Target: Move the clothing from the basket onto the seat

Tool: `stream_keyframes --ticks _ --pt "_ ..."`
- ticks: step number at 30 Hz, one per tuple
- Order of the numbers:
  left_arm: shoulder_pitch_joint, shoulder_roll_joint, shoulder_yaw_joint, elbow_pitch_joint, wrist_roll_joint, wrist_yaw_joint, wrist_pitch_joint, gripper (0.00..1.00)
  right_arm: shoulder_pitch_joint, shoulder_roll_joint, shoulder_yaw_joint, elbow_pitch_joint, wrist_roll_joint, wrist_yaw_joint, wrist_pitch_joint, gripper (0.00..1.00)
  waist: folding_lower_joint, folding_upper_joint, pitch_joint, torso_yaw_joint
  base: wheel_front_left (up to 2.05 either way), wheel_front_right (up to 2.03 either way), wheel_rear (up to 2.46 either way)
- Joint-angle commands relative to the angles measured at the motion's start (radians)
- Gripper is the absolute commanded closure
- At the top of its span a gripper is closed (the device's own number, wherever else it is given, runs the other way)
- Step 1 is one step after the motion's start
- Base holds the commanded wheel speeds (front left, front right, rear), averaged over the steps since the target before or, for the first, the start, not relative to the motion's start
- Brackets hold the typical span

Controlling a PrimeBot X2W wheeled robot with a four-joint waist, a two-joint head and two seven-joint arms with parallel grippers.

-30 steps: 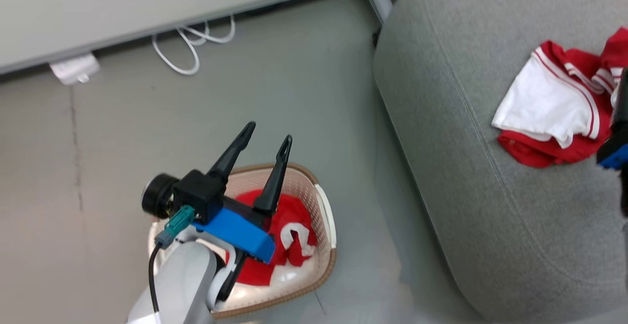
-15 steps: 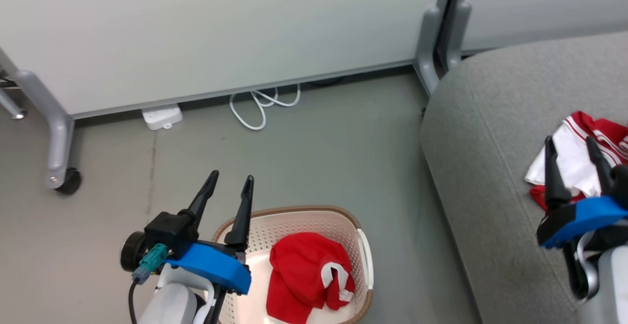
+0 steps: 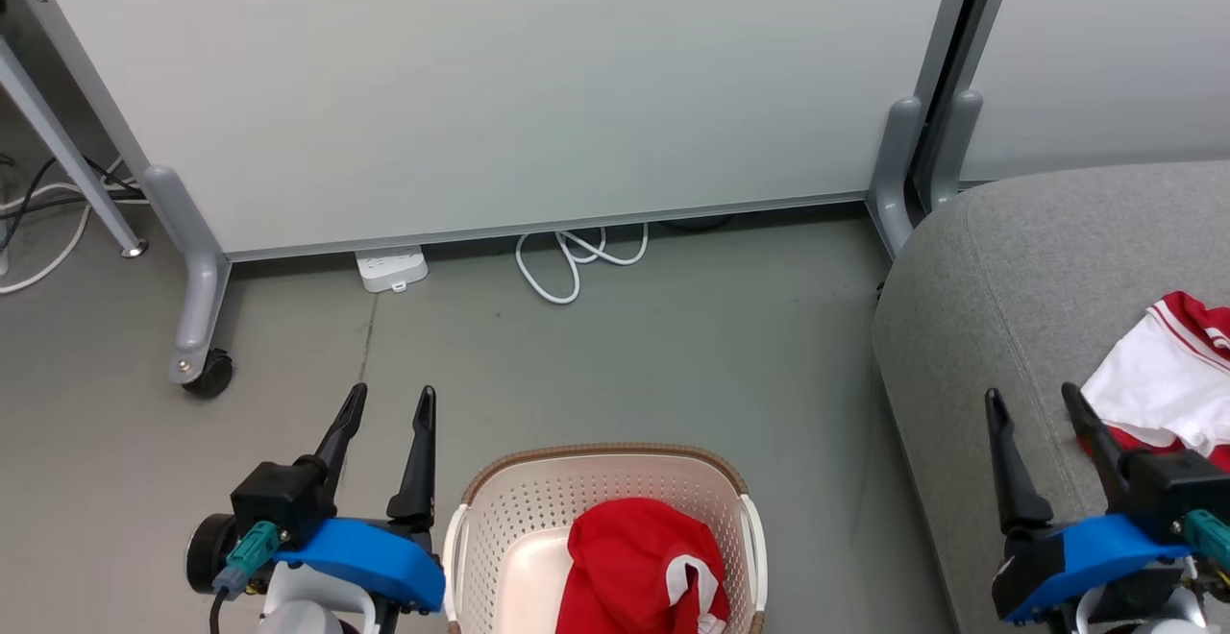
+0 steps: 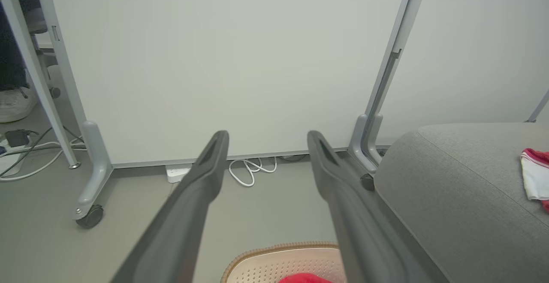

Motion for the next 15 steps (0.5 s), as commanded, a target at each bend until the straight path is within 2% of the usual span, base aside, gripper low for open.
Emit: stream_keyframes --ticks 1,6,15 --pt "0.009 0.005 0.009 0.003 0.007 -0.002 -0.004 0.0 0.021 0.004 0.004 -0.009 0.008 0.0 0.004 0.0 0.0002 0.0 -0.005 0.003 0.0 0.0 0.0" --pt "0.024 0.0 0.02 0.002 0.01 -0.002 -0.004 0.0 0.058 0.005 0.025 -0.024 0.048 0.0 0.004 0.0 0.0002 0.0 -0.007 0.003 0.0 0.0 0.0" --pt "0.023 -0.009 0.014 0.009 0.01 -0.002 -0.004 0.0 0.06 0.005 0.033 -0.037 0.048 0.0 0.019 0.0 0.0002 0.0 -0.002 -0.005 0.0 0.0 0.0"
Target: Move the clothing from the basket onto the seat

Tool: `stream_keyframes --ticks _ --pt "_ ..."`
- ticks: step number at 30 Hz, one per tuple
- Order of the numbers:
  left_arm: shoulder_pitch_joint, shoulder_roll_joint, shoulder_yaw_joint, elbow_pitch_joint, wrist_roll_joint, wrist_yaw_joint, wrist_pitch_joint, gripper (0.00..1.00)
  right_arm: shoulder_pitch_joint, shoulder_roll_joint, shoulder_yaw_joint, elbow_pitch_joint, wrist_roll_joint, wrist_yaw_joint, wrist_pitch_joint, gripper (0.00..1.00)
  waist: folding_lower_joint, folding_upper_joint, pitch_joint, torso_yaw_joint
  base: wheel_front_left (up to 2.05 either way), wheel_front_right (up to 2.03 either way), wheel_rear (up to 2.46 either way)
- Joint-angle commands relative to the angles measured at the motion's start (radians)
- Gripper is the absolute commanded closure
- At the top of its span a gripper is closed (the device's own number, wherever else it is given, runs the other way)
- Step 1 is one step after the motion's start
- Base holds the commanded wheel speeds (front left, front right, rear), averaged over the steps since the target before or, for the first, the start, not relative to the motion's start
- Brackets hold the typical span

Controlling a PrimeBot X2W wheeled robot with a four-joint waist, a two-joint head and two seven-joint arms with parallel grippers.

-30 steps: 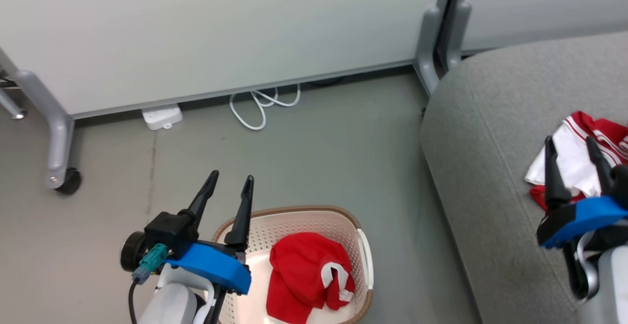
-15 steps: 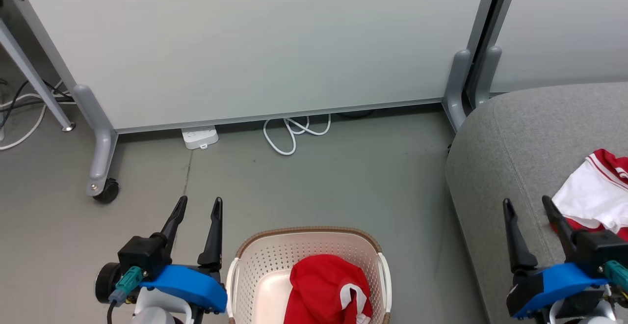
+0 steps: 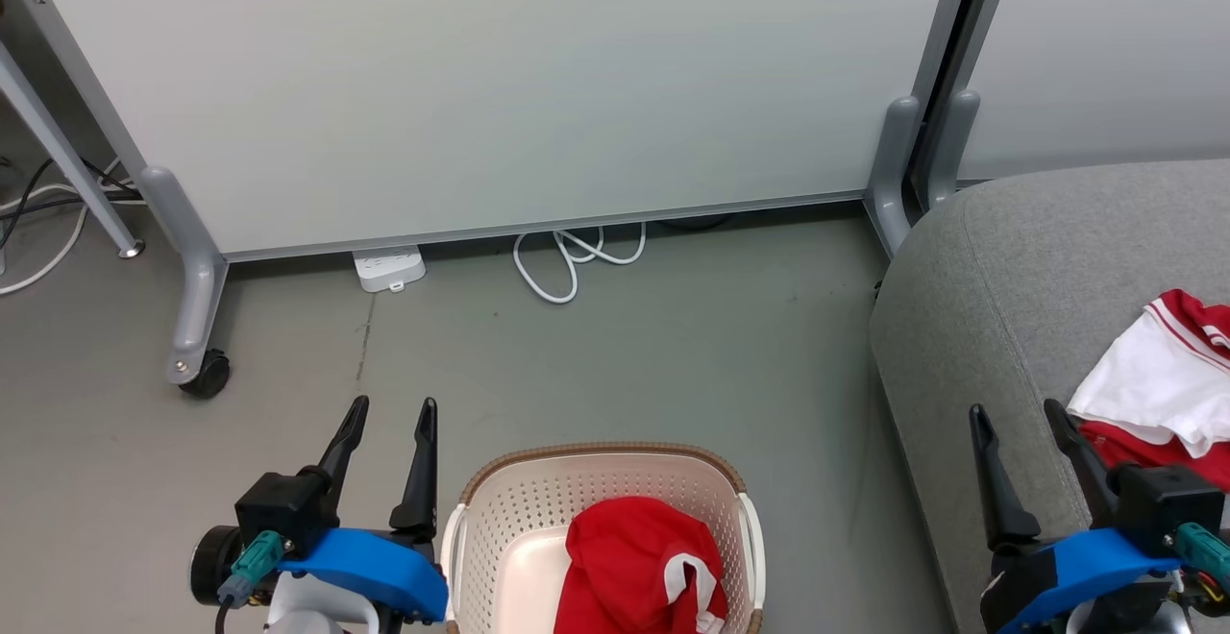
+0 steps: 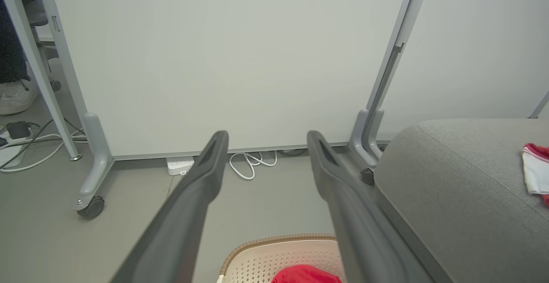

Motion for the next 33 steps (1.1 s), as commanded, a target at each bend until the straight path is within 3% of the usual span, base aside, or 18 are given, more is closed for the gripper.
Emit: stream_keyframes --ticks 1,18,33 --pt "0.001 -0.002 -0.001 0.002 0.0 -0.002 -0.005 0.0 0.012 0.002 0.006 -0.004 -0.002 0.0 0.004 0.0 0.0001 -0.0001 0.002 -0.001 0.0 0.0 0.0" --pt "-0.022 -0.006 -0.012 -0.003 -0.006 -0.002 -0.005 0.0 -0.045 0.001 0.058 0.007 0.024 0.0 -0.009 0.0 0.0001 -0.0001 0.063 -0.054 0.0 0.0 0.0" --pt "-0.211 0.036 -0.104 0.063 -0.01 -0.002 -0.004 0.0 -0.278 0.001 0.143 -0.023 0.032 0.0 -0.049 0.0 0.0001 -0.0001 0.455 -0.208 0.0 0.0 0.0"
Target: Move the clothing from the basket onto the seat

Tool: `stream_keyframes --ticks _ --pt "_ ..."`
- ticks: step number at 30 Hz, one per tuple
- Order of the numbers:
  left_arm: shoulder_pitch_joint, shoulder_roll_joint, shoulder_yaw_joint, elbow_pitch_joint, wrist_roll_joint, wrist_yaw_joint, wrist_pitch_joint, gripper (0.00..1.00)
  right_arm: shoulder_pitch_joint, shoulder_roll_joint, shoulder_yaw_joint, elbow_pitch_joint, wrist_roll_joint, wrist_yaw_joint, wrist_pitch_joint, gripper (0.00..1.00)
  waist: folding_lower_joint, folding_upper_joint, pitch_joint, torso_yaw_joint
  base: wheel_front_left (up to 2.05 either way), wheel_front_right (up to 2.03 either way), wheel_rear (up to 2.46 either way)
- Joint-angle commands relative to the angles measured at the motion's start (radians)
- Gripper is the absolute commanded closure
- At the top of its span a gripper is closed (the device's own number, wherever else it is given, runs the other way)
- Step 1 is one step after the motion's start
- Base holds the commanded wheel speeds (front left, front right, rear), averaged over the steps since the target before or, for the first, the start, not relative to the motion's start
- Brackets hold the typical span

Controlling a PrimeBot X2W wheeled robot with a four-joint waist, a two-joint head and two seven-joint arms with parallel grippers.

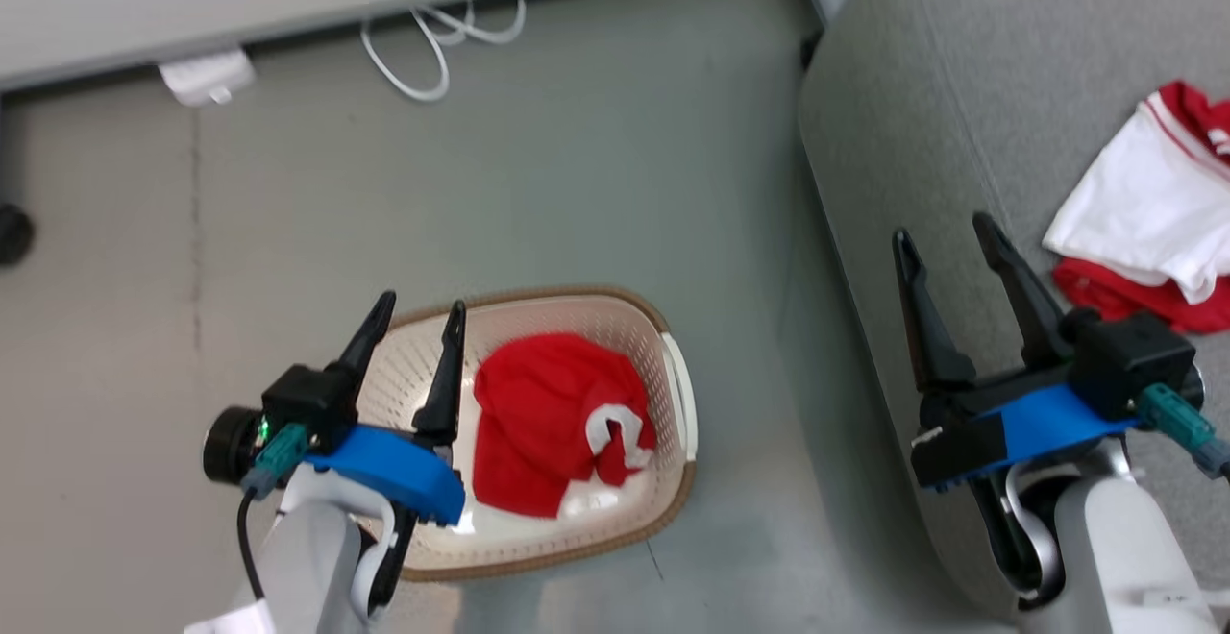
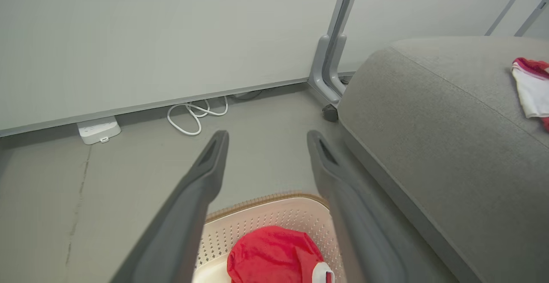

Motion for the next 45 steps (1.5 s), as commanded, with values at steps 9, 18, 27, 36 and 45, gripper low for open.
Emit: stream_keyframes --ticks 9,18,27,36,45 --pt "-0.212 0.081 -0.186 0.125 -0.003 -0.002 -0.003 0.0 -0.167 0.001 0.06 -0.003 0.023 0.0 -0.05 0.0 -0.0002 0.0 0.325 -0.141 0.0 0.0 0.0" --pt "-0.387 0.193 -0.505 0.297 -0.086 -0.001 0.002 0.0 -0.277 0.001 0.139 0.049 0.075 0.0 -0.117 0.0 -0.0002 0.0 0.464 -0.211 0.0 0.0 0.0" --pt "-0.466 0.278 -0.696 0.352 -0.212 -0.001 0.022 0.0 -0.322 0.001 0.196 0.101 0.134 0.0 -0.167 0.0 -0.0002 0.0 0.542 -0.271 0.0 0.0 0.0" --pt "-0.528 0.296 -0.707 0.458 -0.266 0.011 0.063 0.0 -0.354 0.001 0.242 0.127 0.18 0.0 -0.197 0.0 -0.0002 0.0 0.59 -0.325 0.0 0.0 0.0" --pt "-0.548 0.267 -0.704 0.506 -0.297 0.018 0.097 1.0 -0.358 0.001 0.25 0.152 0.201 0.0 -0.204 0.0 -0.0002 0.0 0.588 -0.332 0.0 0.0 0.0"
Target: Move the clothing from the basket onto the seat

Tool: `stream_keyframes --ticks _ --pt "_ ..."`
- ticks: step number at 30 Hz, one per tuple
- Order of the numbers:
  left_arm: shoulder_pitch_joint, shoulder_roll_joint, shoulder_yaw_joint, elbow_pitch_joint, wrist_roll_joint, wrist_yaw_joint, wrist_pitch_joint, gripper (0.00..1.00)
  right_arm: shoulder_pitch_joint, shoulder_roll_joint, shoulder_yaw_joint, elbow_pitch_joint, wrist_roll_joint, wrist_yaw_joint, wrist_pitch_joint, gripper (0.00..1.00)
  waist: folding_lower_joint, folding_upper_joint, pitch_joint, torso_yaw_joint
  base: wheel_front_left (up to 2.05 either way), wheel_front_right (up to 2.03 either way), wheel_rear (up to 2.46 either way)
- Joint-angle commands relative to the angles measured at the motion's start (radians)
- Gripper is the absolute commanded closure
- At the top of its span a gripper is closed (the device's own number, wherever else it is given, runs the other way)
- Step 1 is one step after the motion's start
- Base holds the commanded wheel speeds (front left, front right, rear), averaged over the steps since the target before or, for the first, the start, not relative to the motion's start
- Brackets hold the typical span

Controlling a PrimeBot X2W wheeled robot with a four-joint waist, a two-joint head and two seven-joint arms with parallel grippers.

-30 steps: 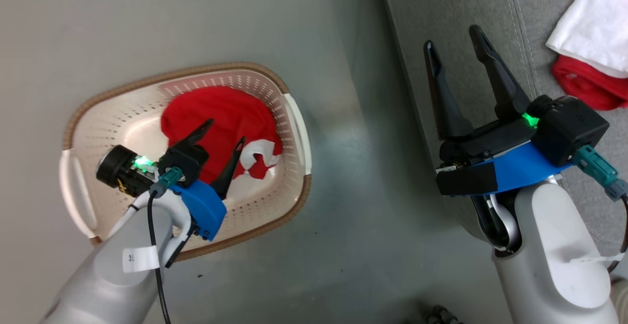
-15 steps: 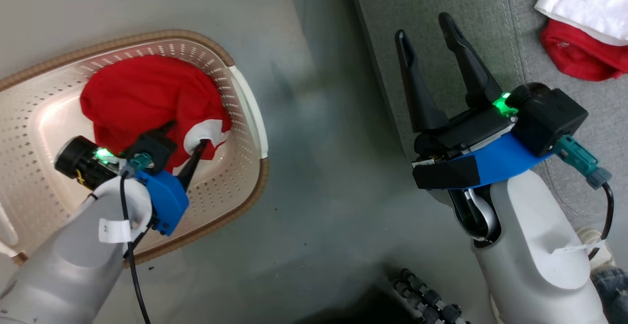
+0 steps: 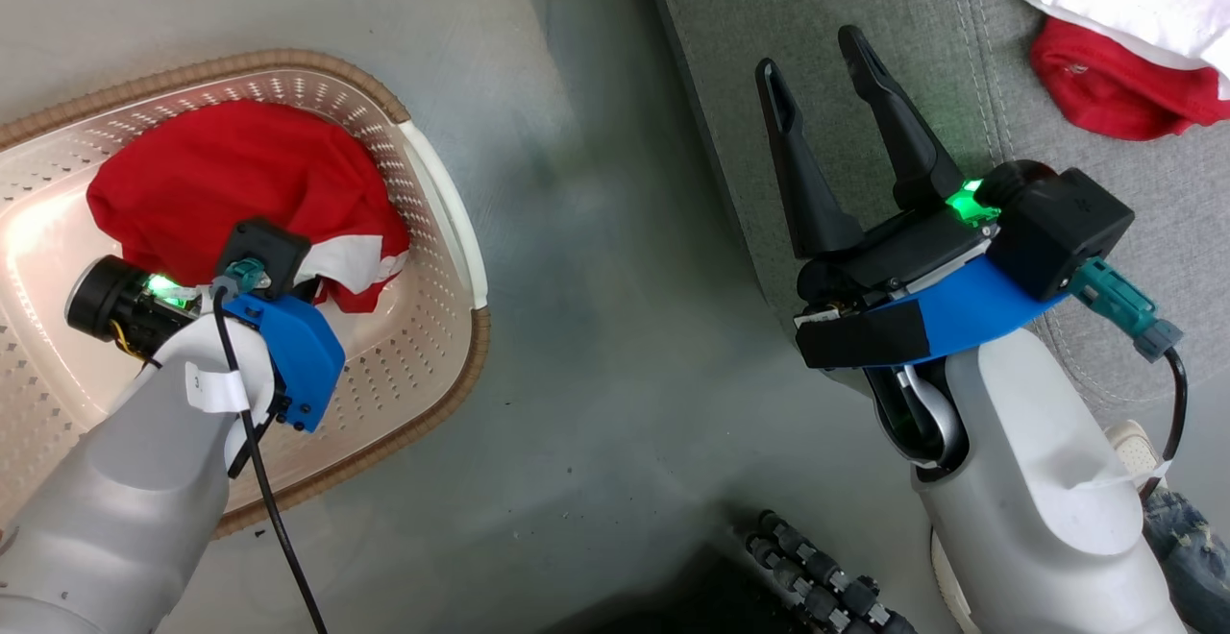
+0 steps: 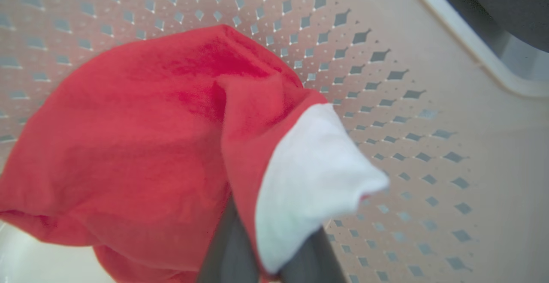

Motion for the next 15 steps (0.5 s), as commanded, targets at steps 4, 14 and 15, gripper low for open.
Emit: stream_keyframes --ticks 4,14,15 --pt "-0.01 -0.003 -0.006 0.0 -0.009 -0.004 -0.002 1.0 -0.018 0.001 -0.005 0.004 0.005 0.0 -0.006 0.0 -0.0001 0.0 -0.009 0.007 0.0 0.0 0.0" --pt "0.002 -0.026 -0.011 -0.032 -0.02 0.012 -0.001 1.0 -0.016 0.001 -0.02 0.002 -0.018 0.0 -0.006 0.0 -0.0001 0.0 -0.032 0.031 0.0 0.0 0.0" --pt "0.005 -0.029 -0.012 -0.035 -0.022 0.012 -0.001 1.0 -0.014 0.001 -0.02 0.004 -0.021 0.0 -0.006 0.0 -0.0001 0.0 -0.038 0.036 0.0 0.0 0.0"
